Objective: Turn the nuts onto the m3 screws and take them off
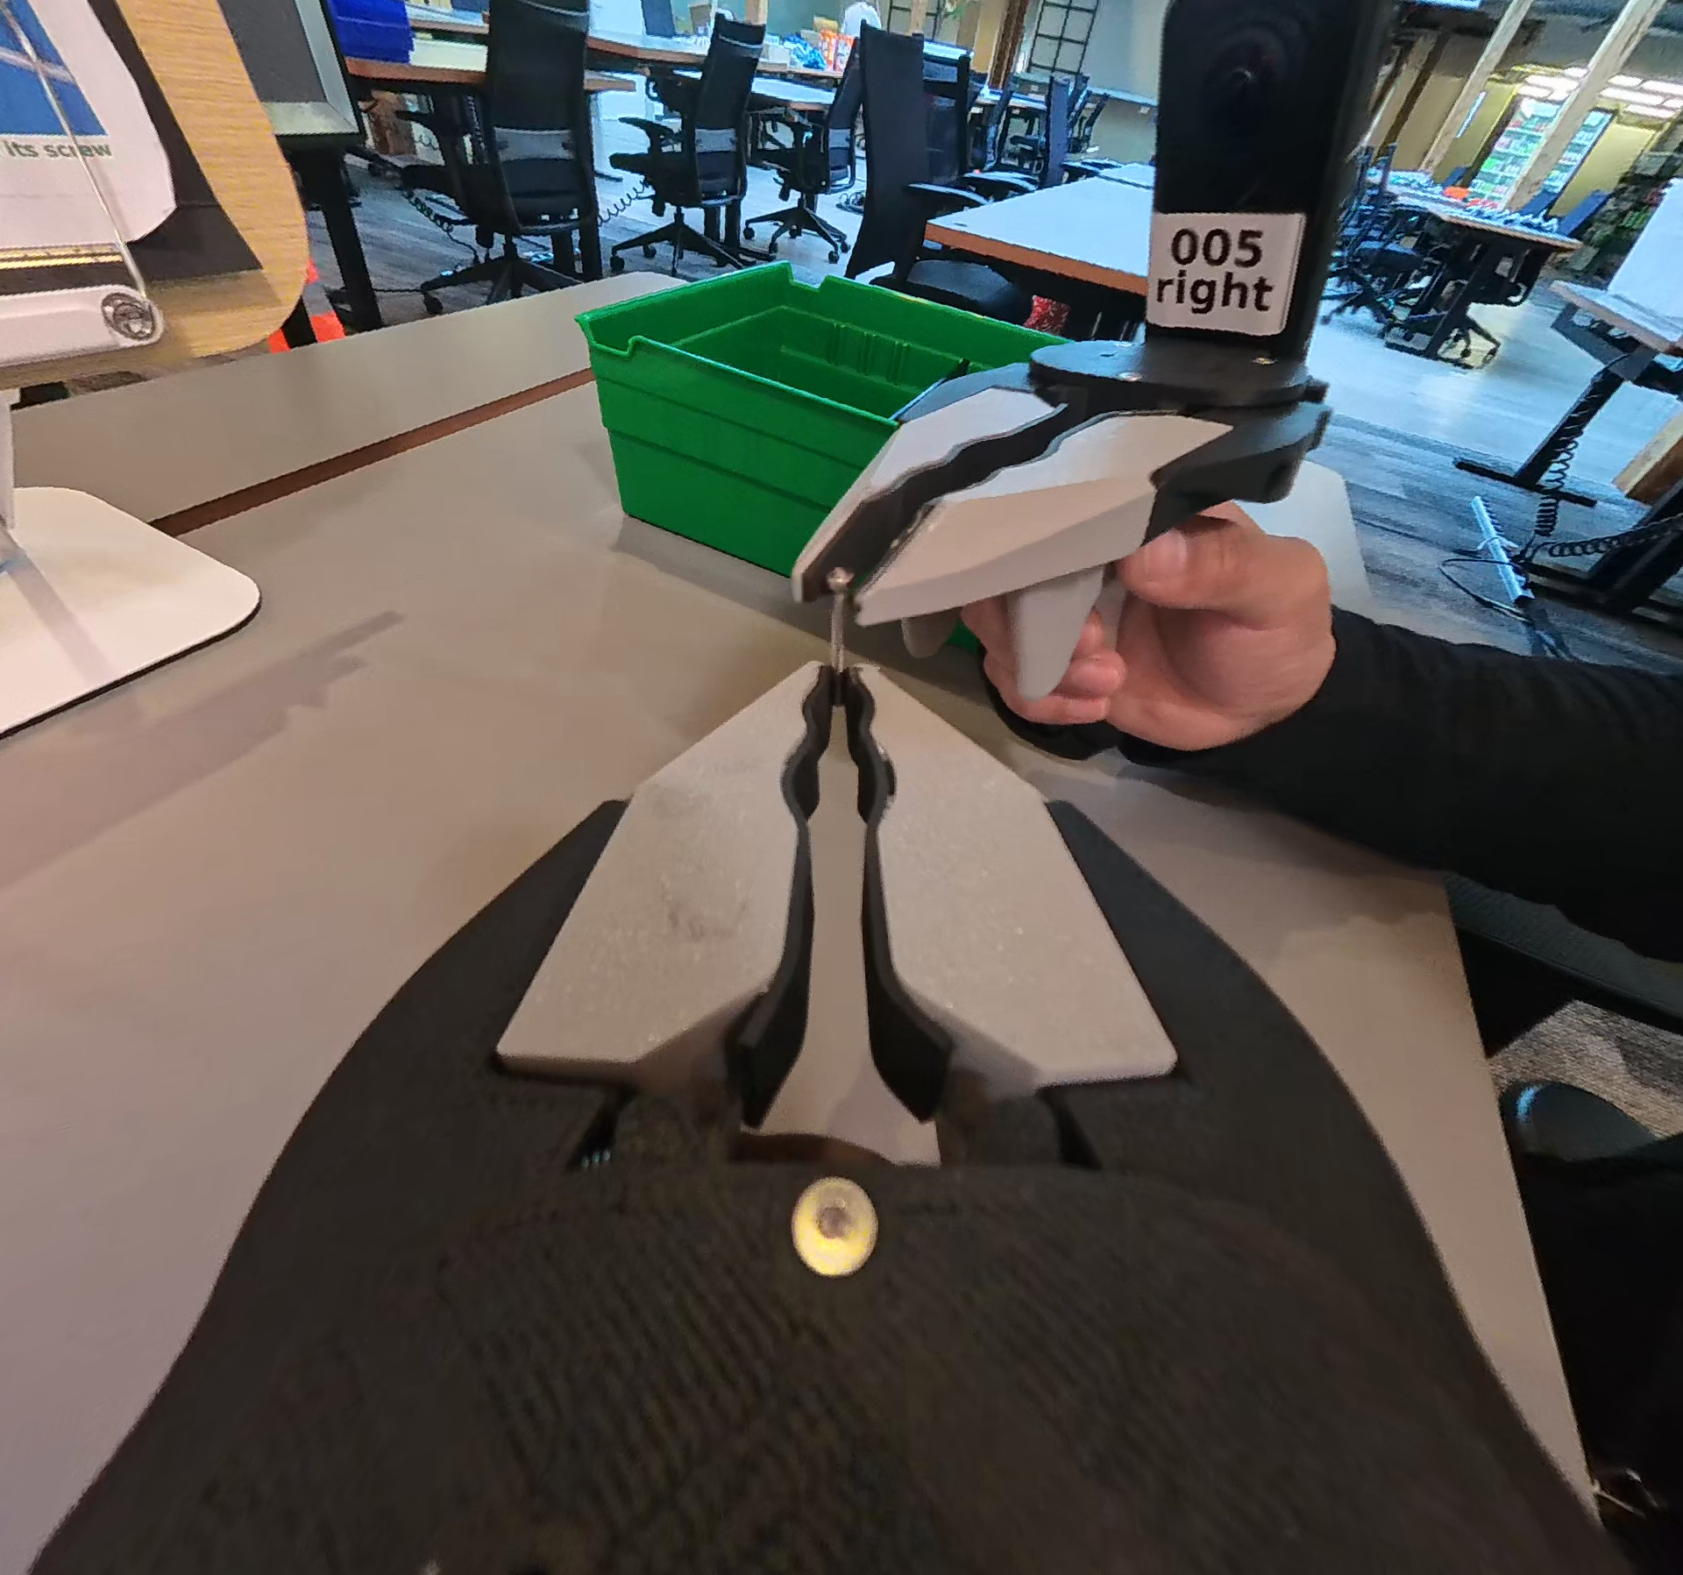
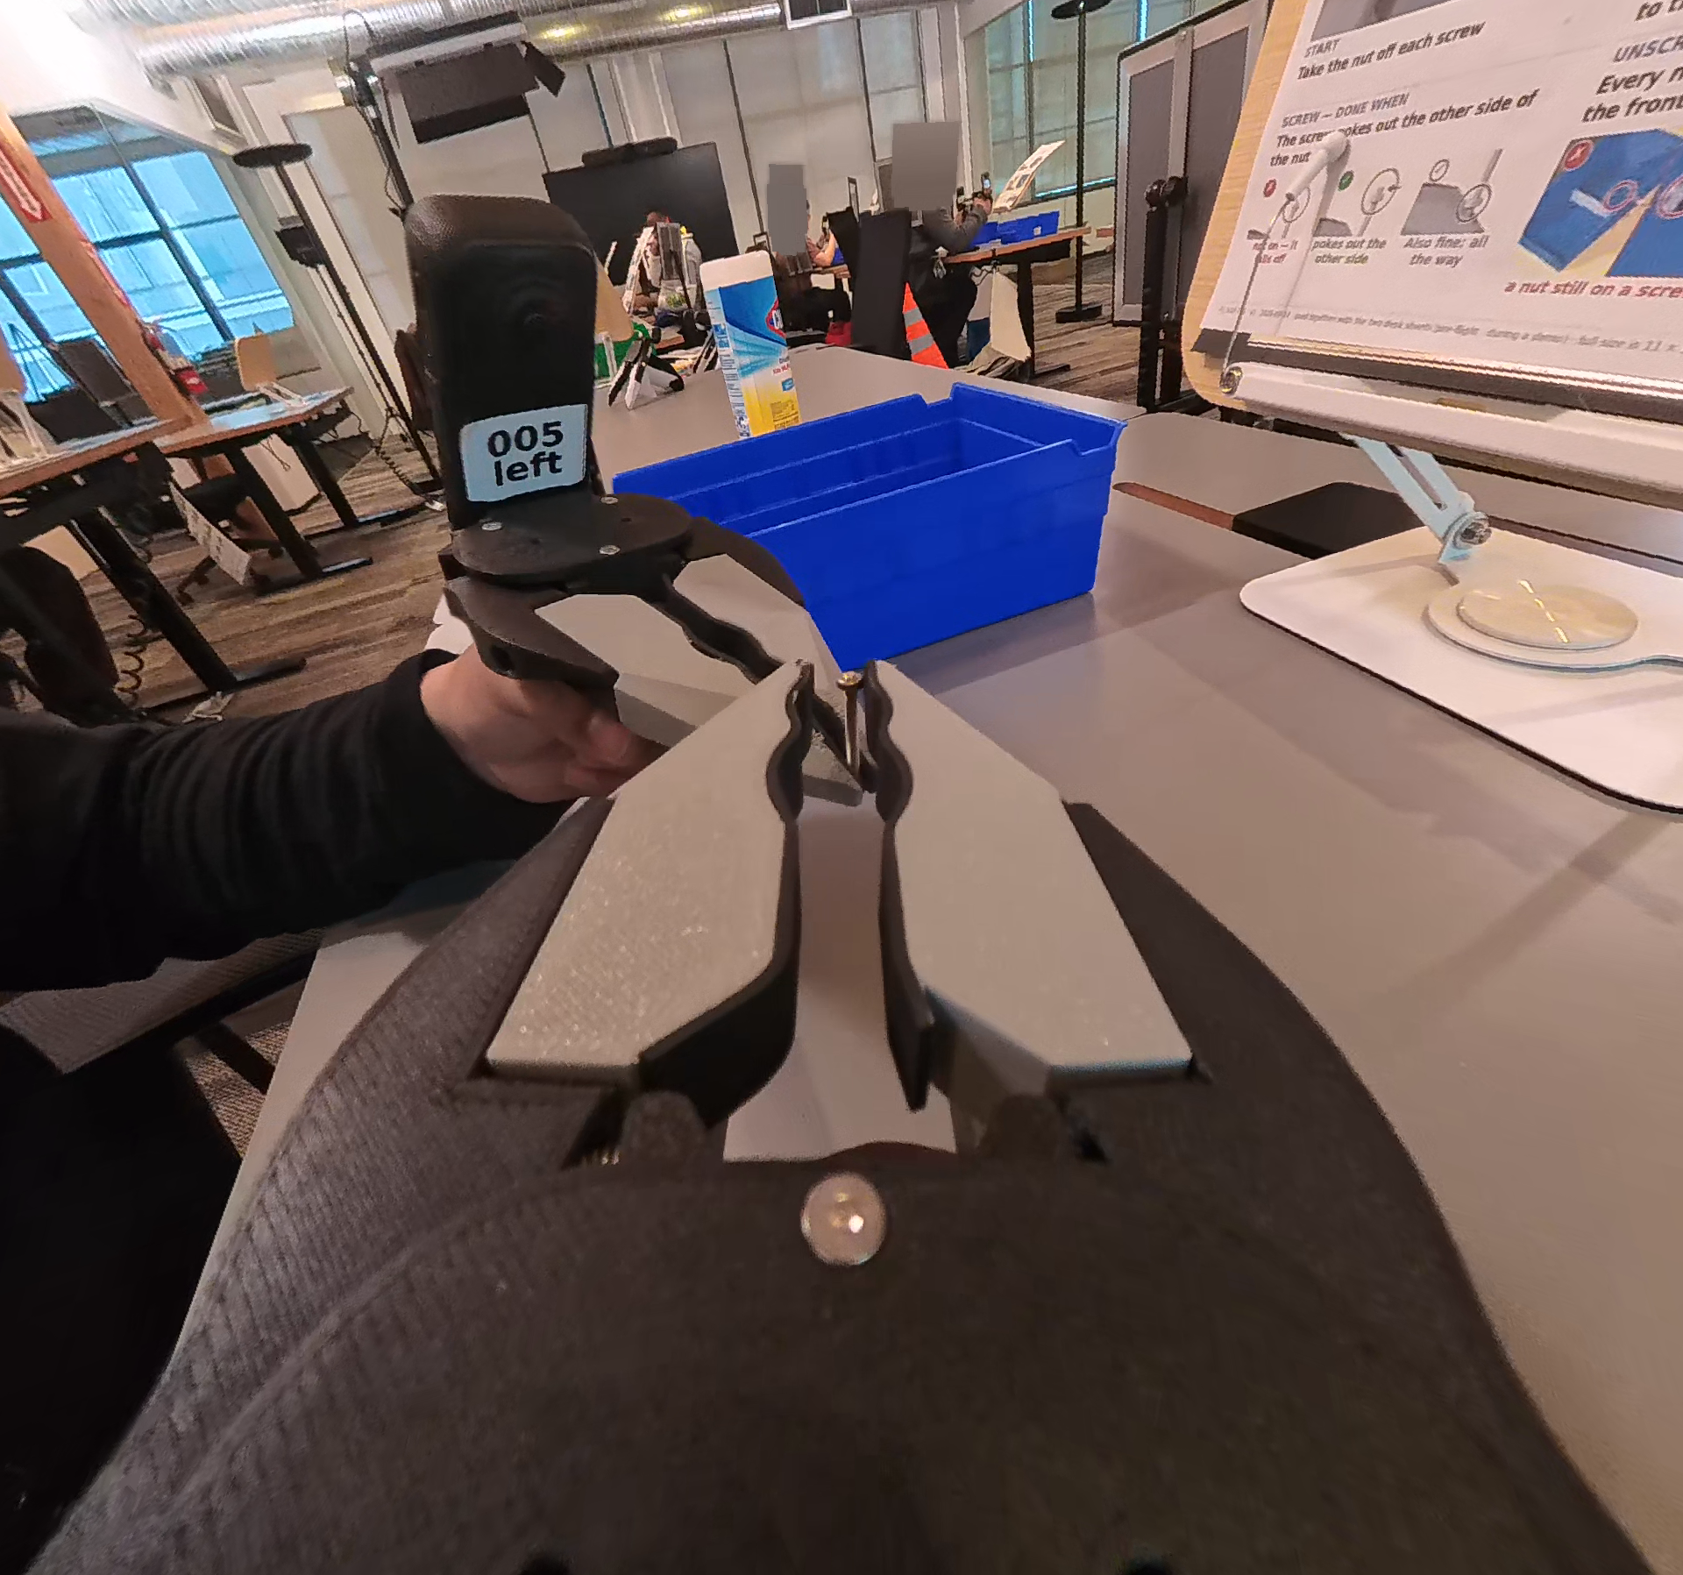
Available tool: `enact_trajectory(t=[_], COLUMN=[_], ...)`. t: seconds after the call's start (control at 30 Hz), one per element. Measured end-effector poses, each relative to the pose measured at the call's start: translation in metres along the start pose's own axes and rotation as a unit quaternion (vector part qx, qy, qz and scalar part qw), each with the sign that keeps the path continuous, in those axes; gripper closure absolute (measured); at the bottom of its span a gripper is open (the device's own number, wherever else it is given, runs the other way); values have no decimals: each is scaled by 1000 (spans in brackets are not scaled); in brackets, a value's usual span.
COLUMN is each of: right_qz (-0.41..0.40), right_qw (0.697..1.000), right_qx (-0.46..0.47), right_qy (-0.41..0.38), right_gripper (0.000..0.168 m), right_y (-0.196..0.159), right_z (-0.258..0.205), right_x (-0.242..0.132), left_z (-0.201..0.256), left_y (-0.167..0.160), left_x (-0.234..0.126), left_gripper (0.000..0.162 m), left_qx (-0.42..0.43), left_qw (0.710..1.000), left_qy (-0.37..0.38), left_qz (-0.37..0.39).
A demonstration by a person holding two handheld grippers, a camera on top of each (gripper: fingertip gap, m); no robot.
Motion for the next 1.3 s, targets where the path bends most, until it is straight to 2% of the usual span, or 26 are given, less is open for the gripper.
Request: enact_trajectory(t=[0.2,0.77,1.07,1.3], right_qz=[-4,-10,9,1], right_qw=[1000,1000,1000,1000], right_qx=[-10,4,13,-1], right_qy=[-2,17,1,-6], right_gripper=[167,167,159,159], right_y=[-2,-5,4,0], right_z=[-2,-5,3,1], right_x=[3,5,-3,0], left_z=[5,10,-4,-4], left_y=[0,-2,1,1], left_x=[3,6,-4,-3], left_gripper=[162,162,162,162], left_qx=[5,11,1,3], left_qw=[1000,1000,1000,1000], left_qy=[-8,-17,15,16], left_qz=[-5,-12,2,-1])
Point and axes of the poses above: each gripper's, where its closed fingertips meet, x out along the fingers, y out of its top, z = x × y across the jaws, the point moved 4 cm from there along -x, back along the fingers, and after that the axes turned 10 degrees about -y, right-handed, at the moved point
